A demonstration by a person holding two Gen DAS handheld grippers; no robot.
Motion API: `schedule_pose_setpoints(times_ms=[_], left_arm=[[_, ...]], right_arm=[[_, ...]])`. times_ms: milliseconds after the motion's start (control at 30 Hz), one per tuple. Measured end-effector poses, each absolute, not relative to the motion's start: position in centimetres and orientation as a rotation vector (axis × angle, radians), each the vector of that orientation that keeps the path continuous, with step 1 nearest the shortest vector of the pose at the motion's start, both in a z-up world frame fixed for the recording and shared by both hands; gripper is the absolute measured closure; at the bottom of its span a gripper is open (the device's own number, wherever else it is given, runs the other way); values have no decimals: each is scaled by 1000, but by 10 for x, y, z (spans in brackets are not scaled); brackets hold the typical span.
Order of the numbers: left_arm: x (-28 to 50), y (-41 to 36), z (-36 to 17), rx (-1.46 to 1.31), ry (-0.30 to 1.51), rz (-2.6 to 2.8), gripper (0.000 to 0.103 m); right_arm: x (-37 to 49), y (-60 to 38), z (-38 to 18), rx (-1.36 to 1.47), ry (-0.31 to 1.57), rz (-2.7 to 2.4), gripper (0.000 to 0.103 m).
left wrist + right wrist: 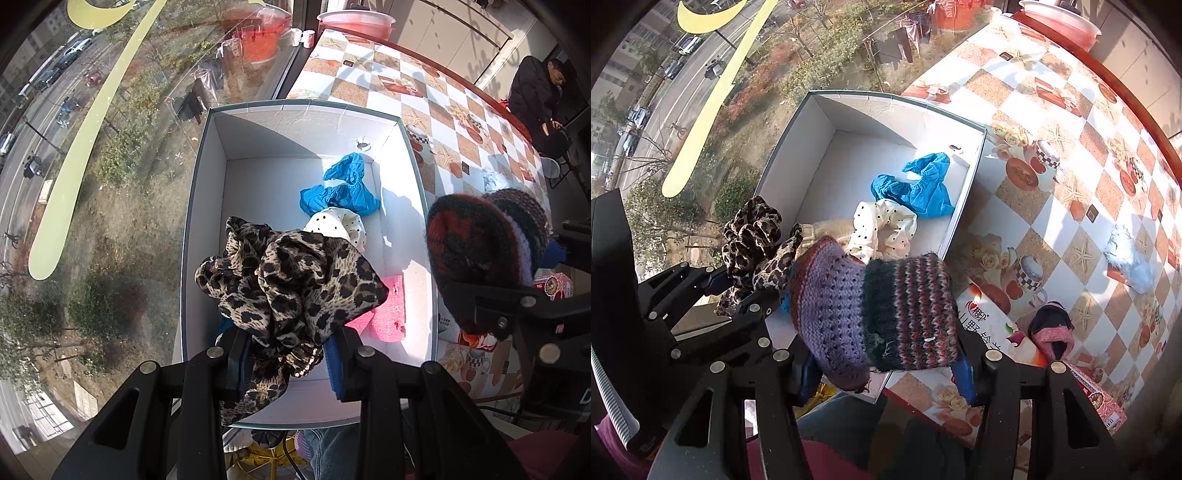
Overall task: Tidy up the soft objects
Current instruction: 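Open both tools to release the scrunchie and knit hat into the box, then grasp the black-and-pink sock with the left tool while the right tool moves to the blue fluffy item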
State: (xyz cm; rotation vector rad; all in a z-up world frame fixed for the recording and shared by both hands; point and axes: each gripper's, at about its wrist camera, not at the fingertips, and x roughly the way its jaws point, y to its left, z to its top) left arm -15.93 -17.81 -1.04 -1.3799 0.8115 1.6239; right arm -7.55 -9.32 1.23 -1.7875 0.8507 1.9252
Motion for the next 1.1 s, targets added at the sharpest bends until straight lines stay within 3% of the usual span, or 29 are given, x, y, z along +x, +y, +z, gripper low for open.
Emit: schedule_pose_setpoints(times_ms=[100, 167, 233, 300, 367, 533, 567, 600, 900, 1100], left_arm=[[-159, -178, -12, -1376, 811, 1620, 67], [-158, -179, -11, -1372, 806, 1622, 59], [-159, -179, -11, -1379, 781, 1612, 36], [-159, -180, -9, -1381, 765, 1607, 26], [-159, -180, -8, -1387, 764, 1609, 21], [-164, -180, -7, -1399, 722, 1650, 15], [-166, -179, -6, -1401, 709, 1654, 12], [-167, -177, -3, -1406, 695, 1650, 1], [-123, -108, 25, -1286, 681, 1418, 0], [-53, -37, -6, -1323, 830, 1174, 0]], right_arm=[[-76, -94, 12, -1789, 849, 1927, 46], [-77, -93, 12, -1793, 856, 1929, 44], [-79, -93, 11, -1793, 878, 1933, 38], [-81, -91, 12, -1785, 913, 1945, 30], [-82, -89, 16, -1757, 938, 1963, 7], [-78, -78, 19, -1736, 1003, 1950, 7], [-74, -73, 19, -1723, 1042, 1938, 7], [-69, -69, 20, -1708, 1084, 1926, 7], [36, -6, 48, -1480, 1344, 1725, 7], [140, 30, 62, -1254, 1460, 1580, 7]])
